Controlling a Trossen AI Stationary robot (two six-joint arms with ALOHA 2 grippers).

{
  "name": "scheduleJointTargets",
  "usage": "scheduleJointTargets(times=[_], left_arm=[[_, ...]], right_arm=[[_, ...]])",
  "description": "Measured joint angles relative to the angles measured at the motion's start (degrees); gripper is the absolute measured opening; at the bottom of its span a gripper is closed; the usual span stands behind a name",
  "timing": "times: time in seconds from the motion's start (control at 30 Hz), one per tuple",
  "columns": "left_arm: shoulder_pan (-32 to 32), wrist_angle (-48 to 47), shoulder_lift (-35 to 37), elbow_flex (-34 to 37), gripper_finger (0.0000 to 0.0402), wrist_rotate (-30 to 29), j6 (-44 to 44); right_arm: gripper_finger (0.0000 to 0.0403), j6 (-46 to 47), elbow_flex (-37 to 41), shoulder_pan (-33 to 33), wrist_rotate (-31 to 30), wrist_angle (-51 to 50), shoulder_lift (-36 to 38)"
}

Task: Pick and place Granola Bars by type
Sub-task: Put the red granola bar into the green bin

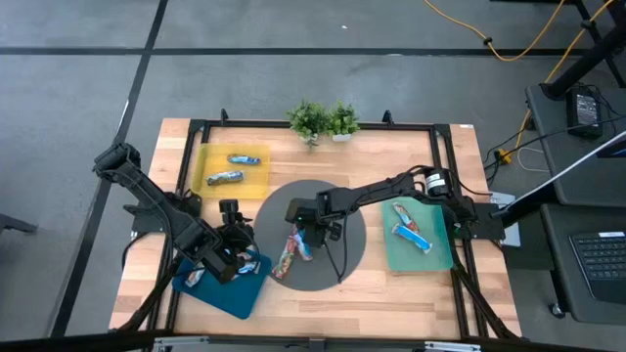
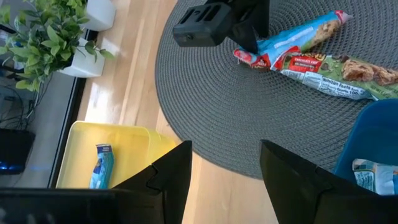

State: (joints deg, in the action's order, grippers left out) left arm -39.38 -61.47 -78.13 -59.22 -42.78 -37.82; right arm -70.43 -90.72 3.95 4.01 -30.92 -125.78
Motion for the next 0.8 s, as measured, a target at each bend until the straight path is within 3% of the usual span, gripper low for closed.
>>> scheduleJointTargets(times=[0.47, 0.8], left_arm=[[0.0, 0.0, 0.0, 0.0, 0.0178, 0.0, -0.6], [0.0, 0.0, 0.0, 0.0, 0.0178, 0.3, -0.6]], right_arm=[[0.0009, 4.6, 0.1, 0.1, -1.3, 0.4, -0.2], [0.0005, 9.8, -6.3, 0.5, -7.5, -6.5, -0.1]])
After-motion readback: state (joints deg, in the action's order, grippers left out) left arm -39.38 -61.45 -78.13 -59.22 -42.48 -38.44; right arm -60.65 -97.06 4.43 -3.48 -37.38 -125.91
